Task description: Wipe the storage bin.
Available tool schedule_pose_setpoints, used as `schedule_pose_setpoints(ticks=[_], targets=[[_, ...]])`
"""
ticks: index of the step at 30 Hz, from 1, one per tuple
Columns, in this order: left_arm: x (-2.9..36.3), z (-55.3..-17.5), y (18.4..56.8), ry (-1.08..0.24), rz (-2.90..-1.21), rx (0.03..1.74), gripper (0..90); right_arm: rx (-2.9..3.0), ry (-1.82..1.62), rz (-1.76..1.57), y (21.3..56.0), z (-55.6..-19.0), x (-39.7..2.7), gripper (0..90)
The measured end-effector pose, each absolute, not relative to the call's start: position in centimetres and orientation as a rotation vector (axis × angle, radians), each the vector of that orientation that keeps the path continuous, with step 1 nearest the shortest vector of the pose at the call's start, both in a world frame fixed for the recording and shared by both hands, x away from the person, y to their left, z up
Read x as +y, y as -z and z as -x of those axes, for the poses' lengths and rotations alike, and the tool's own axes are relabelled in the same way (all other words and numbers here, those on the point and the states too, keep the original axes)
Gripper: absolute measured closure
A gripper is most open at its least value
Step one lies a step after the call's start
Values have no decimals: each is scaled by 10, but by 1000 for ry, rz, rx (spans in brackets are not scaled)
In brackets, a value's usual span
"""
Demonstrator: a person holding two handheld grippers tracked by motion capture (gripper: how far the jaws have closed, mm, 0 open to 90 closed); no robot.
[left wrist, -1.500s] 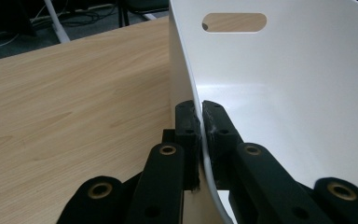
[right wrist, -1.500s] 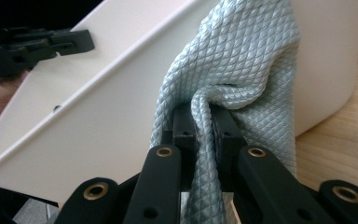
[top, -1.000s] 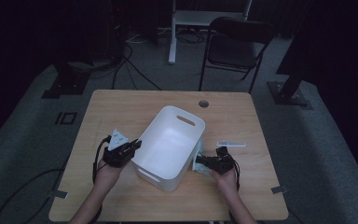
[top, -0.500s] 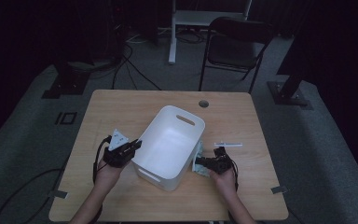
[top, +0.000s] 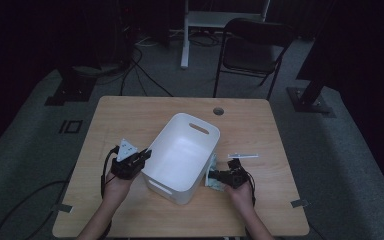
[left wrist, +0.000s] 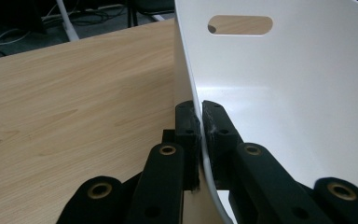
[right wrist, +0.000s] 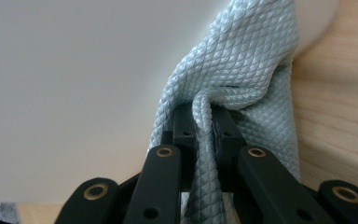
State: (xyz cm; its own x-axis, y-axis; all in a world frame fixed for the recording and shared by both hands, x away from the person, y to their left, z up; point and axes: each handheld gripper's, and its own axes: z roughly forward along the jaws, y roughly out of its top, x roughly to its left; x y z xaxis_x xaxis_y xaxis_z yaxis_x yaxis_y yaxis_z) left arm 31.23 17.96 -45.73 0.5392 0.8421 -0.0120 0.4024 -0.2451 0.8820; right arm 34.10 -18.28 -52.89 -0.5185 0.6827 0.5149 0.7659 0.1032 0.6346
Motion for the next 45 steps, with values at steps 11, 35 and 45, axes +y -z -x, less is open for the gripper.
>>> schedule_pose_setpoints(ticks=[11, 35, 45], targets=[[177, -311, 457, -596, -1859, 1020, 860, -2190, 1715, 1274, 475, -305, -187, 831], [172, -310, 457, -607, -1861, 1023, 856, -2269, 1586, 1419, 505, -320, -182, 831], [172, -311, 457, -606, -1861, 1018, 846, -2263, 1530, 1462, 518, -327, -182, 831]])
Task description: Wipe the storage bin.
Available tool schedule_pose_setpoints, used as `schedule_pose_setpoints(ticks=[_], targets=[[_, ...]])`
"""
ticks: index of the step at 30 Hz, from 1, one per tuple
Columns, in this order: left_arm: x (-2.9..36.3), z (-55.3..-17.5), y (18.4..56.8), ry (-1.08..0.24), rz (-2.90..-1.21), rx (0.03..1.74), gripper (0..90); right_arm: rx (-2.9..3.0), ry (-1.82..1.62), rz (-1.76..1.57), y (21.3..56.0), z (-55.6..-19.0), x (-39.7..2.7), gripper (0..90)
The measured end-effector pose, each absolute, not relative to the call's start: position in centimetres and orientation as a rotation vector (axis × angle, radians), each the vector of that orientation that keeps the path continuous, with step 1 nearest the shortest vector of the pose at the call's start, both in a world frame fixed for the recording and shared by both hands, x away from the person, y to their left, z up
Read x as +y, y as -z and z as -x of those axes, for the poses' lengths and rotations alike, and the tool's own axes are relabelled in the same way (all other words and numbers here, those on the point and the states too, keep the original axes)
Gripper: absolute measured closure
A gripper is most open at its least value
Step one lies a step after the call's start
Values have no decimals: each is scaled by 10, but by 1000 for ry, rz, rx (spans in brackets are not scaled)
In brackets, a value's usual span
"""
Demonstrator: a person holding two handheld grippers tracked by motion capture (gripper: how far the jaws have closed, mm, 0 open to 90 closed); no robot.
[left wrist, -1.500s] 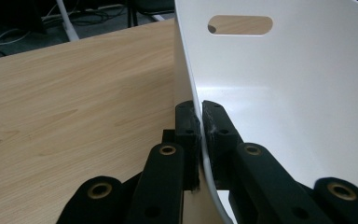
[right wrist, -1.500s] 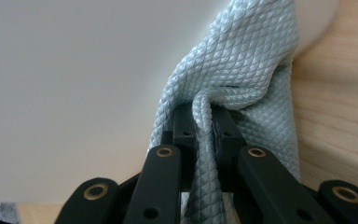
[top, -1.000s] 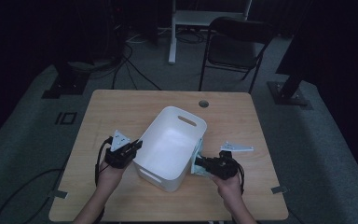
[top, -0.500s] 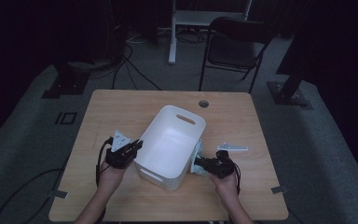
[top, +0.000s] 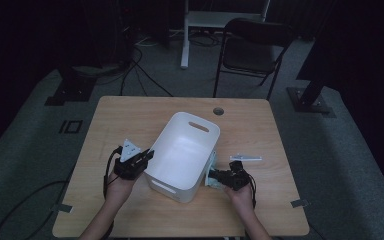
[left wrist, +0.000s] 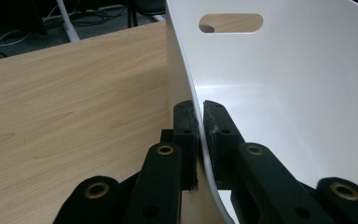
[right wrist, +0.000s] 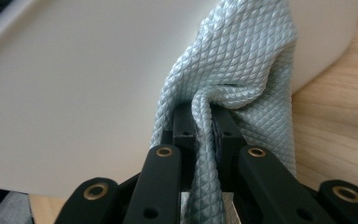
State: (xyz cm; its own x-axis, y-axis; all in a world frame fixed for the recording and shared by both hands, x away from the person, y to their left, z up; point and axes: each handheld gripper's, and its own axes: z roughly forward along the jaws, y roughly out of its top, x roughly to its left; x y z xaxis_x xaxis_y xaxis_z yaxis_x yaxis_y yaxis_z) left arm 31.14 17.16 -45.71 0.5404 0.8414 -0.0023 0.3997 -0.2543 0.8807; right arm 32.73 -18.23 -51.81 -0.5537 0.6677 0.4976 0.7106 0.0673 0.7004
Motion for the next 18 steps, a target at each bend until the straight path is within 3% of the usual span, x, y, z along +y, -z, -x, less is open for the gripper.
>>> schedule_pose_setpoints(ticks=[10, 18], targets=[[170, -311, 457, -619, -1842, 1054, 848, -2230, 1462, 1504, 532, -336, -184, 832], [168, -311, 457, -639, -1843, 1080, 853, -2230, 1582, 1425, 506, -316, -184, 831]])
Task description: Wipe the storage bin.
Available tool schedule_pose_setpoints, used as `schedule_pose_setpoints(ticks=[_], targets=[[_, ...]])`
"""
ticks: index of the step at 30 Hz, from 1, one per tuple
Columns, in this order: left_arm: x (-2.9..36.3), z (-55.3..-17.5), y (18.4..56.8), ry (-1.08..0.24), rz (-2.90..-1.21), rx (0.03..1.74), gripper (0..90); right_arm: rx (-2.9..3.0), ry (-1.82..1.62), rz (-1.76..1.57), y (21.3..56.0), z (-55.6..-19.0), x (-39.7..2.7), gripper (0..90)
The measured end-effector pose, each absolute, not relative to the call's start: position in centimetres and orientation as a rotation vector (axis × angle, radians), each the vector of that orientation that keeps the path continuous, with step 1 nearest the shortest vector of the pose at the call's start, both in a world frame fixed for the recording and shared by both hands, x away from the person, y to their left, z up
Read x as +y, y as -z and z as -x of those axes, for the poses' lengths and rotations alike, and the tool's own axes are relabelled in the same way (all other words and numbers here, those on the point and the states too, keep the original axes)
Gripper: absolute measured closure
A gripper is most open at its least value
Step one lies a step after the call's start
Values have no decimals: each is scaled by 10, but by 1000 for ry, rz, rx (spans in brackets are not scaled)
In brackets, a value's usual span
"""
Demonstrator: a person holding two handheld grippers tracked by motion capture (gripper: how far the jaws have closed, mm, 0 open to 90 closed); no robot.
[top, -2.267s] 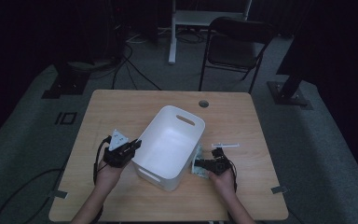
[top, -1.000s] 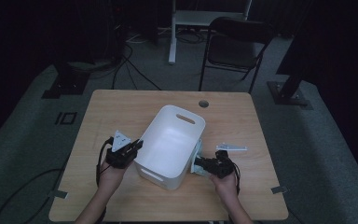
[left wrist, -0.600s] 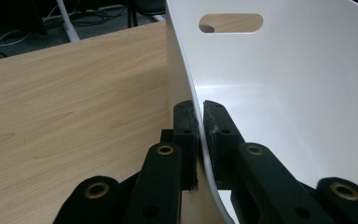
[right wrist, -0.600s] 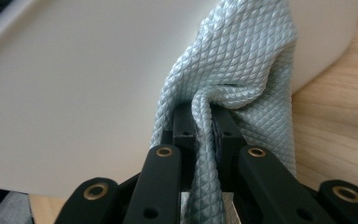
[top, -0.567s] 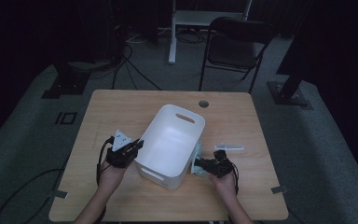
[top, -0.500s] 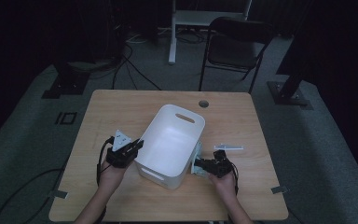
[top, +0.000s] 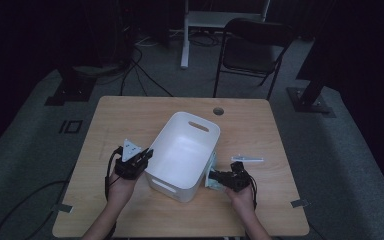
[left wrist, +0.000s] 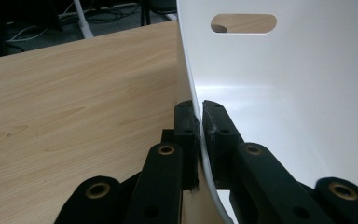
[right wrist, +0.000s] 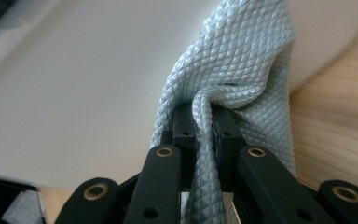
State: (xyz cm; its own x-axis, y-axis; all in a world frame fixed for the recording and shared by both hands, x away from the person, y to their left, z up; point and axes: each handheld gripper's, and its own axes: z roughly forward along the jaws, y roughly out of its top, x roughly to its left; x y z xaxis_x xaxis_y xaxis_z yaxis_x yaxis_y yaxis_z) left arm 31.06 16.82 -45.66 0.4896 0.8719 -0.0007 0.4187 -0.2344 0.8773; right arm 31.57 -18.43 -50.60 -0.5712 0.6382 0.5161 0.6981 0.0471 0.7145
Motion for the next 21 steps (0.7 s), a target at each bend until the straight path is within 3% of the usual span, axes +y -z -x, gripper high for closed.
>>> schedule_pose_setpoints(ticks=[7, 21], targets=[[168, -311, 457, -632, -1844, 1077, 853, -2269, 1690, 1316, 479, -292, -176, 831], [170, -312, 457, -611, -1857, 1037, 849, -2290, 1622, 1371, 496, -301, -172, 832]])
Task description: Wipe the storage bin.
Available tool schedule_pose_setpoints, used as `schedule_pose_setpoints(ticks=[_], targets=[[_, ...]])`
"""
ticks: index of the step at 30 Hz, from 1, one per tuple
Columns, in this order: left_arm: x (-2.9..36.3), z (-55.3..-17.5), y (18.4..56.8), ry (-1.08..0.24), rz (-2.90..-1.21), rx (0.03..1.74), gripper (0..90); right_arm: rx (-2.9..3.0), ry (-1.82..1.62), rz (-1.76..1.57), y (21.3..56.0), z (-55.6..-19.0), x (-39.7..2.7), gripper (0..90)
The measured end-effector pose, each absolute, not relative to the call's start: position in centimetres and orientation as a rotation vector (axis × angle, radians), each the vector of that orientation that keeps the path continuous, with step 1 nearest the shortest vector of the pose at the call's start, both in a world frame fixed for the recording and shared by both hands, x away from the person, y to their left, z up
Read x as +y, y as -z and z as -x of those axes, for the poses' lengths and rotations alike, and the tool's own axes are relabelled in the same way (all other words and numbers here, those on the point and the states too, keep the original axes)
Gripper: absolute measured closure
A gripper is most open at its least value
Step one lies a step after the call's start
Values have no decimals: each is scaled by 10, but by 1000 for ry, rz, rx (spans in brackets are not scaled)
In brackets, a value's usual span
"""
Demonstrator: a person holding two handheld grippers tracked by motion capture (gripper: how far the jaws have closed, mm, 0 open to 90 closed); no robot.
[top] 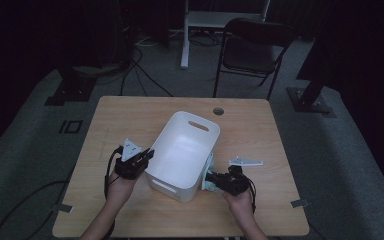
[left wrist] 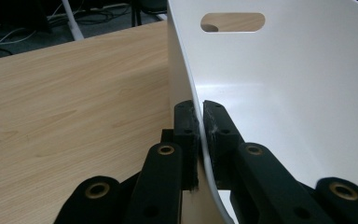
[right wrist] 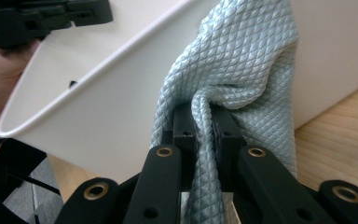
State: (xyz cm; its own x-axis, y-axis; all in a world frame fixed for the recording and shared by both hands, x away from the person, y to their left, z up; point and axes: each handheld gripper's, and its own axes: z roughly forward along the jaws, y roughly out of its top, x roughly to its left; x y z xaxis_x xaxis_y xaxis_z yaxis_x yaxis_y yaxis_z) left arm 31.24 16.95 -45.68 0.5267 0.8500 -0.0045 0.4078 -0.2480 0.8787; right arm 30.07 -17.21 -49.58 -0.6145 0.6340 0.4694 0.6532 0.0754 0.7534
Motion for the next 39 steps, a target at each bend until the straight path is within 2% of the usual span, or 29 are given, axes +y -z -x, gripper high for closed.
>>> schedule_pose_setpoints(ticks=[27, 33, 39], targets=[[168, -311, 457, -632, -1848, 1059, 848, -2270, 1411, 1517, 541, -329, -174, 832], [165, -310, 456, -674, -1849, 1089, 855, -2255, 1439, 1490, 530, -320, -174, 832], [164, -309, 456, -681, -1852, 1095, 857, -2224, 1596, 1343, 501, -293, -174, 831]])
